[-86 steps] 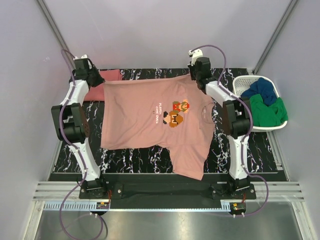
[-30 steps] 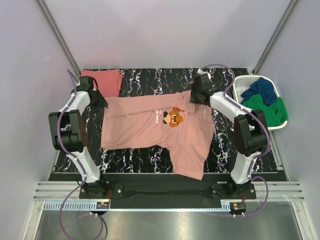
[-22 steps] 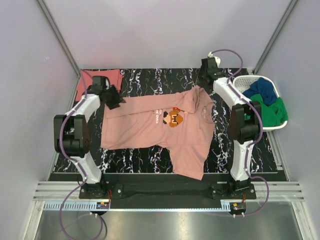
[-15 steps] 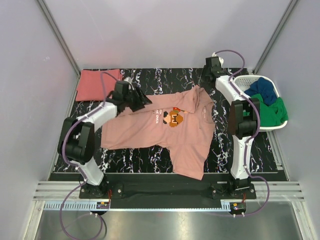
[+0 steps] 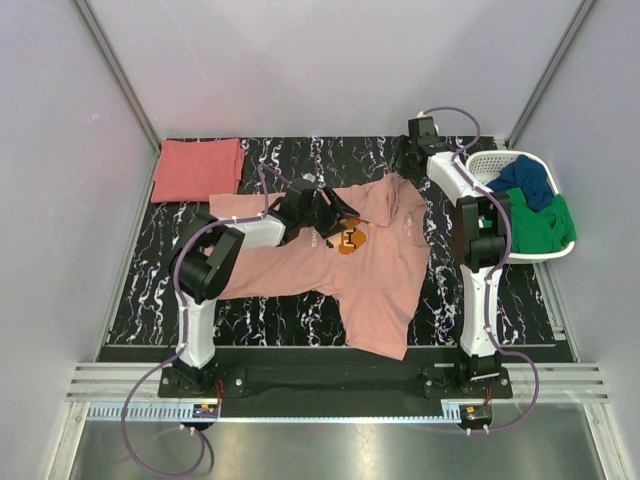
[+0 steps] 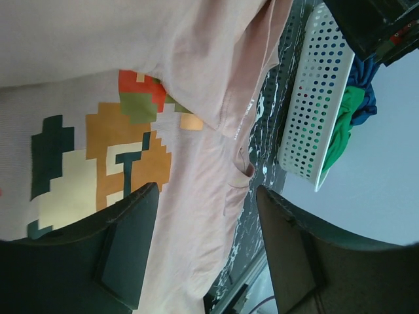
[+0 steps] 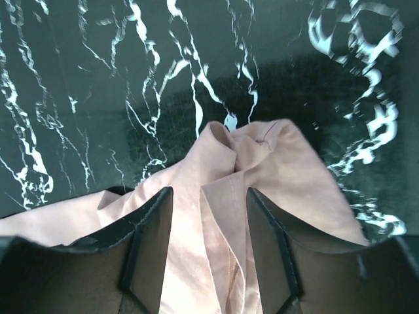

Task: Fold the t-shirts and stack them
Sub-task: Fold the tshirt

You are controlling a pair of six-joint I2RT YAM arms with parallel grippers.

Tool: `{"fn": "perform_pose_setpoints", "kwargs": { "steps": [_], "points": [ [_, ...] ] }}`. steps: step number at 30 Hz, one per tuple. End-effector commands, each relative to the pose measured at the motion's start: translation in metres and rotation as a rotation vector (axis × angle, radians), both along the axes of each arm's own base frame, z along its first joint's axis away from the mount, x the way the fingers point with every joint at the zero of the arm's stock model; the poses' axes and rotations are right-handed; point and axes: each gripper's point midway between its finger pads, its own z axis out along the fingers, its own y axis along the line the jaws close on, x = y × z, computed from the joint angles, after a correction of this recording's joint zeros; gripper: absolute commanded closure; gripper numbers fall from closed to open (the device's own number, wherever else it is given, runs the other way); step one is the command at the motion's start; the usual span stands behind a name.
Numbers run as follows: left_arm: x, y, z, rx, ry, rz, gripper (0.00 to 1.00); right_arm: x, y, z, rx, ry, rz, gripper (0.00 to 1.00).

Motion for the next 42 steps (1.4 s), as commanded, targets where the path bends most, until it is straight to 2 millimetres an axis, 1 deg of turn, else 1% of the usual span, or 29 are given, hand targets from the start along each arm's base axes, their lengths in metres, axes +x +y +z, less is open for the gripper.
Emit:
{"fn": "perform_pose_setpoints", "kwargs": {
  "steps": [1,3,4,5,7,9,11,13,14,16,17,19,20,21,23,24,25,26,27,28,29,32,33,35,38,39,42],
  "points": [
    [0.02,-0.024,0.032,-0.121,-0.069,0.029,0.33,0.003,0.009,0.002,0.06,0.015,0.002,0.45],
    [0.022,-0.029,0.03,-0.12,-0.064,0.027,0.33,0.002,0.008,0.0,0.059,0.016,0.0,0.46],
    [0.023,-0.035,0.036,-0.125,-0.071,0.024,0.33,0.002,0.007,0.0,0.057,0.016,-0.002,0.48],
    [0.024,-0.036,0.029,-0.116,-0.058,0.028,0.33,0.002,0.006,0.0,0.052,0.015,-0.009,0.48],
    [0.022,-0.041,0.027,-0.122,-0.043,0.033,0.33,0.0,0.005,-0.003,0.052,0.027,-0.011,0.49],
    [0.023,-0.042,0.025,-0.124,-0.042,0.039,0.33,0.0,0.007,-0.002,0.064,0.022,-0.007,0.51],
    [0.023,-0.043,0.022,-0.122,-0.034,0.043,0.33,0.0,0.008,0.0,0.071,0.019,-0.009,0.56],
    [0.022,-0.044,0.021,-0.124,-0.031,0.042,0.33,0.0,0.008,-0.003,0.067,0.024,-0.01,0.59],
    [0.023,-0.045,0.022,-0.127,-0.033,0.042,0.33,0.001,0.007,-0.001,0.063,0.022,-0.014,0.59],
    [0.022,-0.046,0.021,-0.127,-0.027,0.043,0.33,0.0,0.007,-0.004,0.061,0.031,-0.015,0.59],
    [0.021,-0.048,0.022,-0.13,-0.028,0.042,0.33,0.0,0.007,-0.004,0.065,0.031,-0.014,0.64],
    [0.018,-0.052,0.025,-0.132,-0.027,0.039,0.33,0.001,0.007,-0.001,0.065,0.025,-0.015,0.69],
    [0.017,-0.053,0.022,-0.123,-0.02,0.041,0.33,0.0,0.006,0.0,0.062,0.023,-0.016,0.76],
    [0.016,-0.057,0.023,-0.123,-0.017,0.038,0.33,0.001,0.006,0.002,0.058,0.019,-0.015,0.89],
    [0.014,-0.057,0.016,-0.111,0.007,0.055,0.33,0.0,0.004,0.007,0.047,0.014,-0.012,0.99],
    [0.013,-0.058,0.015,-0.113,0.015,0.063,0.33,-0.002,0.005,0.013,0.046,0.009,-0.008,1.0],
    [0.007,-0.061,0.01,-0.118,0.035,0.068,0.33,-0.004,0.004,0.016,0.041,0.007,-0.003,1.0],
    [0.008,-0.061,0.011,-0.129,0.03,0.078,0.33,-0.008,0.002,0.015,0.037,0.017,-0.004,1.0],
    [0.005,-0.063,0.011,-0.135,0.033,0.078,0.33,-0.011,0.002,0.027,0.038,-0.004,0.001,1.0],
    [0.004,-0.062,0.008,-0.137,0.044,0.087,0.33,-0.014,0.001,0.029,0.035,-0.007,0.002,1.0],
    [0.004,-0.063,0.009,-0.138,0.038,0.092,0.33,-0.02,0.001,0.036,0.035,-0.014,0.007,1.0],
    [0.0,-0.069,0.013,-0.136,0.035,0.086,0.33,-0.031,-0.003,0.046,0.041,-0.02,-0.001,1.0],
    [-0.002,-0.073,0.013,-0.135,0.035,0.081,0.33,-0.034,-0.003,0.049,0.047,-0.023,-0.006,1.0],
    [-0.002,-0.078,0.015,-0.123,0.028,0.085,0.32,-0.039,-0.009,0.055,0.03,-0.036,-0.029,1.0],
    [-0.004,-0.081,0.01,-0.103,0.033,0.101,0.32,-0.044,-0.01,0.057,0.045,-0.035,-0.036,1.0],
    [-0.007,-0.082,0.005,-0.099,0.04,0.107,0.32,-0.045,-0.009,0.058,0.052,-0.036,-0.033,1.0],
    [-0.006,-0.077,-0.005,-0.079,0.046,0.15,0.32,-0.048,-0.008,0.059,0.062,-0.032,-0.036,1.0]
  ]
}}
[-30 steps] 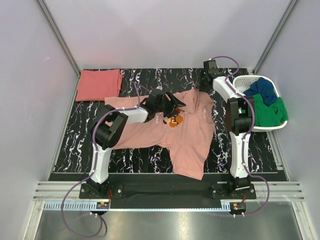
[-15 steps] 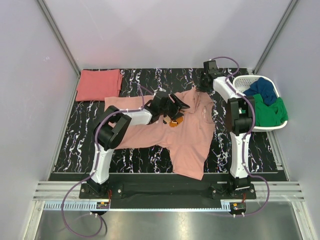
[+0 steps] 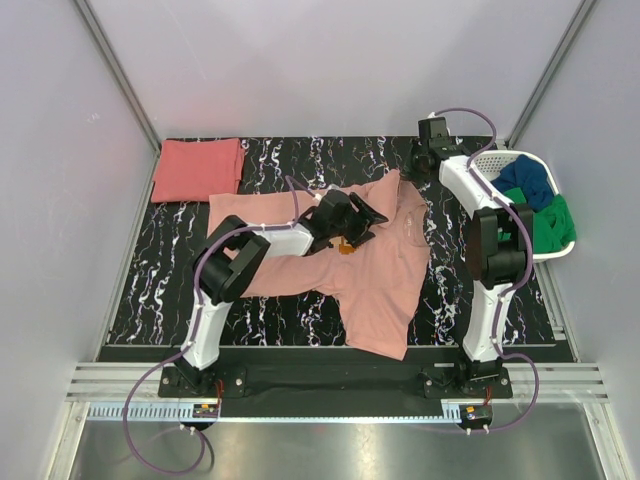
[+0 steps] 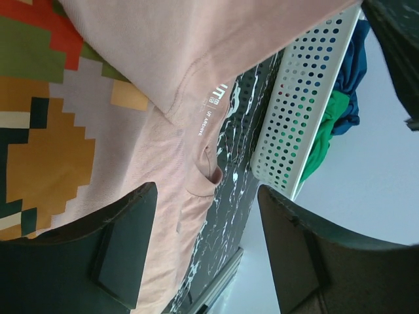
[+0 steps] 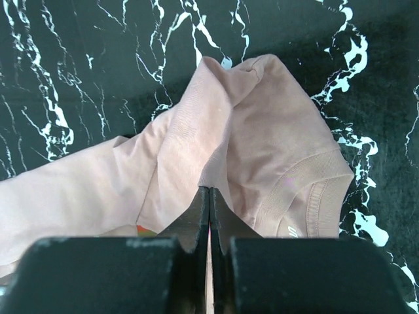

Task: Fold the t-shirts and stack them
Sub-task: Fold the tshirt

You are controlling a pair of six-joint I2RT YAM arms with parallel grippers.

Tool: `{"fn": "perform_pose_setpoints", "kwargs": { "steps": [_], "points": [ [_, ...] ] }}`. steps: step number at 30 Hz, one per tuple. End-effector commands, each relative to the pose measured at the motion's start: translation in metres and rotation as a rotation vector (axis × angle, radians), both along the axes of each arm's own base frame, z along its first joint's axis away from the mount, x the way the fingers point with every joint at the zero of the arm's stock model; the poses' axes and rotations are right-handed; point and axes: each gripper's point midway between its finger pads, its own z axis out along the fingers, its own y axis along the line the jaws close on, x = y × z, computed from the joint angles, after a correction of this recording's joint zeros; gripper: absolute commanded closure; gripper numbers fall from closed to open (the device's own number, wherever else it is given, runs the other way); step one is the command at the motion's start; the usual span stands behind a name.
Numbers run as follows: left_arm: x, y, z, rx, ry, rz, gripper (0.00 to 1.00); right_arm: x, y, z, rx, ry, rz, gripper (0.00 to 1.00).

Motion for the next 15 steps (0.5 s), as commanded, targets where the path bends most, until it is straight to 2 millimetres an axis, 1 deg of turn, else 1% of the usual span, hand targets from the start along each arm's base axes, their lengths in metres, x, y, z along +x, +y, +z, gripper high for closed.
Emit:
{"fn": "perform_pose_setpoints", "kwargs": {
  "steps": [1,2,5,6,9,12,13,14,15],
  "points": [
    [0.014,0.0,-0.001,-0.001,-0.035,0.083,0.32,0.002,-0.003,0.026,0.024,-0.065,-0.025,1.0],
    [0.015,0.0,-0.003,-0.006,-0.032,0.088,0.33,0.001,0.001,0.027,0.043,-0.063,-0.01,1.0],
    [0.021,-0.001,-0.005,-0.018,-0.023,0.119,0.36,0.0,0.003,0.025,0.056,-0.059,-0.007,1.0],
    [0.022,-0.003,-0.005,-0.025,-0.023,0.121,0.4,0.0,0.003,0.025,0.059,-0.059,-0.009,1.0],
    [0.027,-0.007,-0.001,-0.033,-0.022,0.138,0.49,-0.002,0.005,0.025,0.068,-0.059,-0.006,1.0],
    [0.03,-0.009,-0.003,-0.021,-0.005,0.153,0.5,-0.003,0.001,0.025,0.05,-0.06,-0.012,1.0],
    [0.032,-0.011,0.0,-0.028,-0.014,0.154,0.5,-0.003,-0.001,0.026,0.045,-0.066,-0.014,1.0],
    [0.031,-0.014,-0.002,-0.028,-0.011,0.151,0.5,-0.004,-0.002,0.028,0.037,-0.069,-0.006,1.0],
    [0.032,-0.016,0.0,-0.035,-0.013,0.144,0.5,-0.004,-0.003,0.03,0.035,-0.076,-0.002,1.0]
  ]
}}
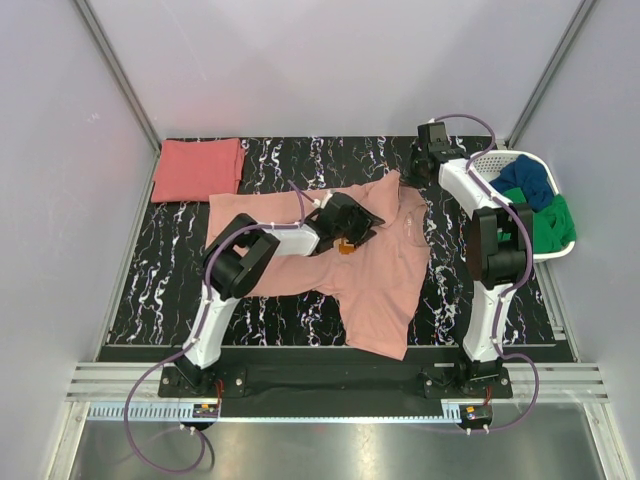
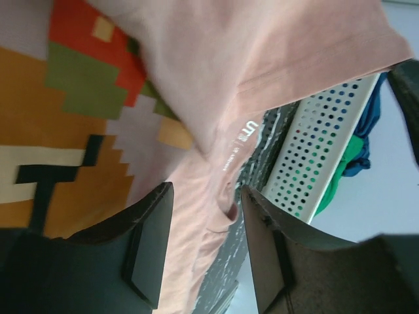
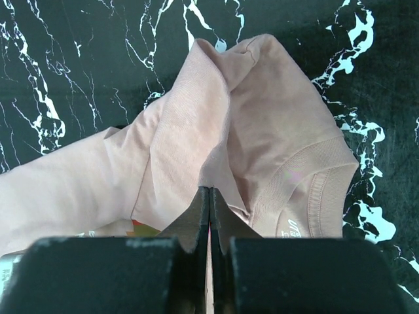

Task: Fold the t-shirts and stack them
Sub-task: Fold the tshirt

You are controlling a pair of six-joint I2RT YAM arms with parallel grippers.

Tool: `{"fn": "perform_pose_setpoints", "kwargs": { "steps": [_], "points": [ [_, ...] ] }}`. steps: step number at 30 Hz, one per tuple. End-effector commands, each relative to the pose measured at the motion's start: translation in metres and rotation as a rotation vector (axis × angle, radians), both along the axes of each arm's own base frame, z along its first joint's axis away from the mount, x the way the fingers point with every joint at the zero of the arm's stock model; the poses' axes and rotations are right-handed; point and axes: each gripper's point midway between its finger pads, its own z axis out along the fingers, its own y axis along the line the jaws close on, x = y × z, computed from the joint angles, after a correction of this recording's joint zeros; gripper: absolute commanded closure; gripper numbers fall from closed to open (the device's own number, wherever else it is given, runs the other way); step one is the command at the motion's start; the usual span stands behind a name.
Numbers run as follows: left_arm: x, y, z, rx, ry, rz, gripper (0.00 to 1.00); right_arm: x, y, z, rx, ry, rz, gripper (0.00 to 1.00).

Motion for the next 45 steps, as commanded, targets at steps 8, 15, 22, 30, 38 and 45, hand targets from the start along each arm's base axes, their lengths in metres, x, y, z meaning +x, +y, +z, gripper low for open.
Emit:
{"fn": "perform_pose_setpoints", "kwargs": {
  "steps": [8,15,22,30,38,45],
  "points": [
    [0.019,-0.035,0.038,-0.089,-0.072,-0.004,0.5,0.0,-0.01,0.06,-0.006,-0.129,0.039,1.0],
    [0.009,-0.03,0.028,-0.058,-0.013,0.049,0.5,-0.002,-0.012,0.061,-0.018,-0.137,0.051,1.0],
    [0.014,-0.036,0.025,-0.06,-0.005,0.071,0.5,-0.002,-0.019,0.067,-0.057,-0.172,0.041,1.0],
    [0.017,-0.036,0.021,-0.058,0.002,0.09,0.49,-0.002,-0.021,0.066,-0.068,-0.19,0.045,1.0],
    [0.022,-0.036,0.016,-0.061,0.001,0.105,0.51,-0.001,-0.027,0.067,-0.103,-0.205,0.034,1.0],
    [0.025,-0.036,0.011,-0.069,0.009,0.105,0.6,0.001,-0.028,0.064,-0.114,-0.203,0.039,1.0]
  ]
}}
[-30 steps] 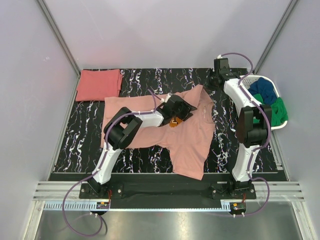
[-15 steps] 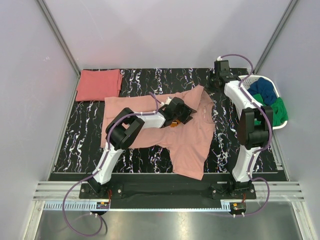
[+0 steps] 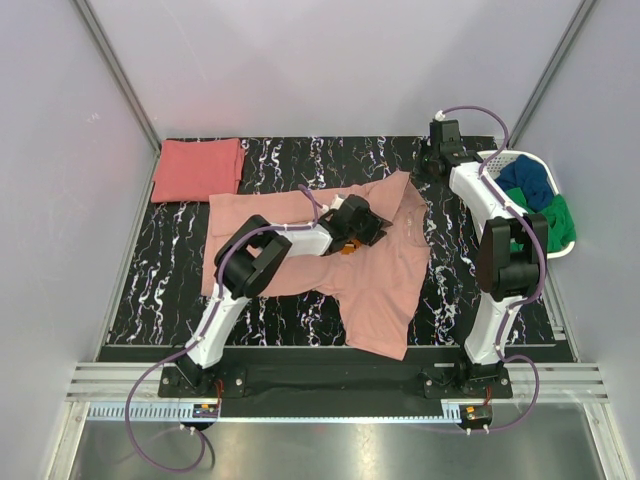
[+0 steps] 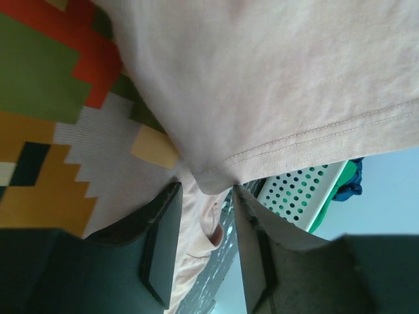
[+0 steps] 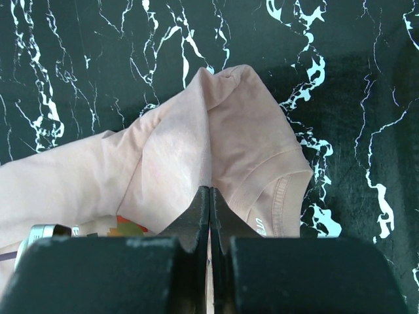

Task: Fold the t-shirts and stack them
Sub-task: Fold the tshirt

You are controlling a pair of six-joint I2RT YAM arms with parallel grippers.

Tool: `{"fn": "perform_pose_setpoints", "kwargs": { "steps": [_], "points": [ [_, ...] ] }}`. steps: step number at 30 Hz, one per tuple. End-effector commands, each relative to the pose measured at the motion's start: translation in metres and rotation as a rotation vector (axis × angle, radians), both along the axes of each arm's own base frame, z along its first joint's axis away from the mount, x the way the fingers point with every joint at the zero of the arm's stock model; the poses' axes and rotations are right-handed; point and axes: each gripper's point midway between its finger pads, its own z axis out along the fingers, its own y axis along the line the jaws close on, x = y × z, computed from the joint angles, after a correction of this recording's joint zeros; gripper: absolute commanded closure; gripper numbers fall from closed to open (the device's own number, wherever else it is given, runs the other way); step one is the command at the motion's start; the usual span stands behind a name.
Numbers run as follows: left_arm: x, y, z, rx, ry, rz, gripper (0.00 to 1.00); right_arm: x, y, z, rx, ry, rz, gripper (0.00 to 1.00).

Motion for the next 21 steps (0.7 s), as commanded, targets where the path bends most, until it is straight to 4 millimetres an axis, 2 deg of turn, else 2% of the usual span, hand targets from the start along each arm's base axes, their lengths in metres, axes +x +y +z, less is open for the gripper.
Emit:
{"fn": "perform_pose_setpoints", "kwargs": {
  "steps": [1,5,9,17,21],
  "points": [
    [0.019,-0.005,0.019,-0.041,-0.061,0.029,0.61,0.006,-0.005,0.029,-0.023,-0.085,0.003,1.0],
    [0.025,0.011,0.012,-0.035,-0.054,0.067,0.67,0.006,-0.005,0.029,-0.03,-0.071,0.013,1.0],
    [0.03,0.018,0.017,-0.046,-0.067,0.081,0.76,0.006,-0.003,0.02,-0.017,-0.052,0.017,1.0],
    [0.034,0.013,0.021,-0.046,-0.093,0.057,0.99,0.006,-0.006,0.018,-0.018,-0.049,0.01,1.0],
    [0.034,0.009,0.037,-0.07,-0.115,0.03,1.0,0.006,-0.006,0.019,-0.004,-0.044,0.003,1.0]
  ]
}}
